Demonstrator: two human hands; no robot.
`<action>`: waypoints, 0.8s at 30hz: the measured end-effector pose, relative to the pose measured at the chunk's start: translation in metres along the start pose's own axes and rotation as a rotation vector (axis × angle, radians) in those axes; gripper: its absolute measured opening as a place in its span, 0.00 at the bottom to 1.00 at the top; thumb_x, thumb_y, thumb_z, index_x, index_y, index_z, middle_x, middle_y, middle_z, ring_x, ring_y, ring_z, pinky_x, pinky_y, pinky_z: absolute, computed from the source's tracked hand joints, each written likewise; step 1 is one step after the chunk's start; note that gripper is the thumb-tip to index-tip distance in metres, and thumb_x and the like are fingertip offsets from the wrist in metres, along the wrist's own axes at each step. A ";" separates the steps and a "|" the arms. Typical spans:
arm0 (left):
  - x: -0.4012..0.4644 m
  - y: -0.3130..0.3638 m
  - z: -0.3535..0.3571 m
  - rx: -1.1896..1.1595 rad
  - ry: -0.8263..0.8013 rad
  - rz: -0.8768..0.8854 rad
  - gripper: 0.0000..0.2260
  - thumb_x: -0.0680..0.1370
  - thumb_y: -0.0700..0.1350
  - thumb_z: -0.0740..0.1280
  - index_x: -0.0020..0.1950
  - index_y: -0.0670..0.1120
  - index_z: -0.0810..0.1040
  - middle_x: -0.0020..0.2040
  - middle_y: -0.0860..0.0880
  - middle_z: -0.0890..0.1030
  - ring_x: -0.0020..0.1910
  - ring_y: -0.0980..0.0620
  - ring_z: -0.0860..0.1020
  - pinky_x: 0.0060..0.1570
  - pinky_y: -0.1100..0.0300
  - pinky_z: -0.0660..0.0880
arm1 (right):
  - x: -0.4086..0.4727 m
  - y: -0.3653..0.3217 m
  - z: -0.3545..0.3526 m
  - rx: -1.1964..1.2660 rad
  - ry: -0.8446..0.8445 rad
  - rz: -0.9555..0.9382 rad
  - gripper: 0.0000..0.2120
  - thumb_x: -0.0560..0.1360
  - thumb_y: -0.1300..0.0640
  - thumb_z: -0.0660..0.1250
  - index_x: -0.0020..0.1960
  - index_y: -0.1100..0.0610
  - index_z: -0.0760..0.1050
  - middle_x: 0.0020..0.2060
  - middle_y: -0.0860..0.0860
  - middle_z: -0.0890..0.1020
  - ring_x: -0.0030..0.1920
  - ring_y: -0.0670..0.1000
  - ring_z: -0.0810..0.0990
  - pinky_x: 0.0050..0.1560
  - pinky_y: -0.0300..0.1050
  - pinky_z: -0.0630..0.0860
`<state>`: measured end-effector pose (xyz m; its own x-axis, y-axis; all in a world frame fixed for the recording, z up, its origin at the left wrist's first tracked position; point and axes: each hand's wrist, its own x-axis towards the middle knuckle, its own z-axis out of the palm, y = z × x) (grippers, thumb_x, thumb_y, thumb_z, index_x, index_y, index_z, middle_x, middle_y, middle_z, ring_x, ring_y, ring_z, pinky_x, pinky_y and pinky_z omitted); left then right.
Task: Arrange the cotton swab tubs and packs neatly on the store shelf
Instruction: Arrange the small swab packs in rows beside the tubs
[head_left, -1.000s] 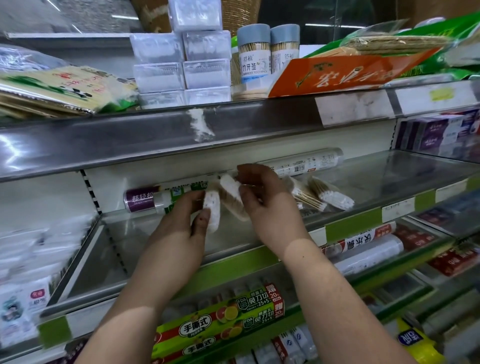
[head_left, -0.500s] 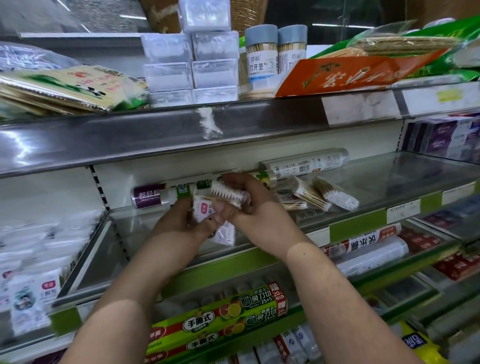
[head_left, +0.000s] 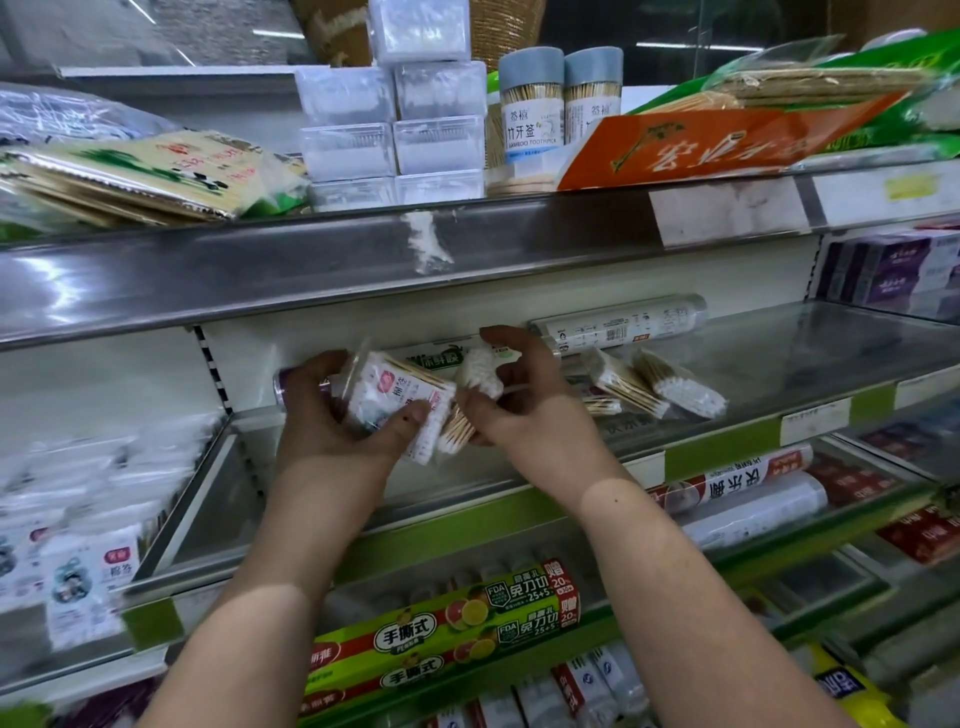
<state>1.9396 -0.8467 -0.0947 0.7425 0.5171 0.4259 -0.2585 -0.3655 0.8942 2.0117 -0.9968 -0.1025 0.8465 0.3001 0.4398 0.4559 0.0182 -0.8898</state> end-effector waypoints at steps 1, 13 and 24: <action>0.001 0.000 -0.001 -0.015 0.026 -0.007 0.28 0.69 0.42 0.77 0.63 0.52 0.67 0.48 0.55 0.80 0.43 0.63 0.80 0.39 0.68 0.76 | 0.000 -0.001 0.000 0.008 -0.001 0.011 0.20 0.74 0.57 0.73 0.62 0.44 0.72 0.50 0.50 0.79 0.47 0.52 0.84 0.47 0.51 0.84; -0.009 0.005 -0.009 -0.092 0.010 0.040 0.20 0.73 0.40 0.74 0.58 0.58 0.76 0.48 0.58 0.82 0.45 0.65 0.81 0.39 0.72 0.75 | -0.002 -0.010 -0.018 0.397 -0.225 0.190 0.17 0.79 0.69 0.58 0.63 0.57 0.77 0.53 0.58 0.84 0.52 0.55 0.84 0.56 0.51 0.81; -0.010 0.001 -0.010 0.184 -0.173 0.049 0.20 0.75 0.43 0.71 0.59 0.67 0.73 0.59 0.55 0.78 0.50 0.59 0.78 0.46 0.64 0.76 | -0.007 -0.011 0.002 -0.408 -0.168 0.065 0.38 0.72 0.38 0.70 0.76 0.38 0.53 0.73 0.47 0.67 0.70 0.52 0.70 0.67 0.50 0.71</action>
<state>1.9254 -0.8444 -0.0969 0.8307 0.3605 0.4243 -0.1919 -0.5299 0.8261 2.0002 -0.9972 -0.0966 0.8359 0.4398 0.3284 0.5028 -0.3735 -0.7796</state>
